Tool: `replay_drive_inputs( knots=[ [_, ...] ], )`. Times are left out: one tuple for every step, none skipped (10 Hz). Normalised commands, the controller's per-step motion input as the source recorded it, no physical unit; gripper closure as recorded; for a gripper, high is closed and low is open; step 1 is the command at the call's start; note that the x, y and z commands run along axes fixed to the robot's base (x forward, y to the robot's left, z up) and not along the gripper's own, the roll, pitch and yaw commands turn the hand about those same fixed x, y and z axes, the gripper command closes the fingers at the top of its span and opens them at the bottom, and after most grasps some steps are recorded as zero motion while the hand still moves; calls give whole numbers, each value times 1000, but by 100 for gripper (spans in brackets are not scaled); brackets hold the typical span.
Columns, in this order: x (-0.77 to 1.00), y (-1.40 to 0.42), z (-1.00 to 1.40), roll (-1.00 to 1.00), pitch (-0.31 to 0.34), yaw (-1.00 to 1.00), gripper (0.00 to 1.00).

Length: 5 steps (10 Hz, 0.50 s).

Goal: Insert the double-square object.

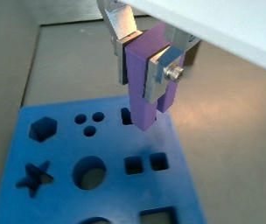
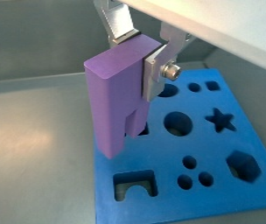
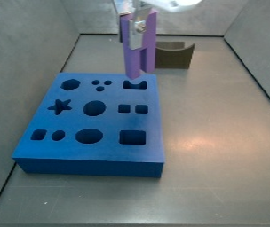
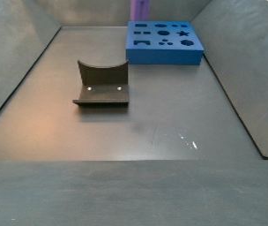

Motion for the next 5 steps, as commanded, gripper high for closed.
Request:
replay_drive_inputs(
  knots=[
    [-286, 0, -26, -39, 0, -849, 100],
    [-197, 0, -197, -94, 0, -880, 100],
    [-20, 0, -291, -90, 0, -983, 100],
    [0, 0, -309, -50, -11, -1000, 100],
    [0, 0, -346, -29, 0, -1000, 100]
  ],
)
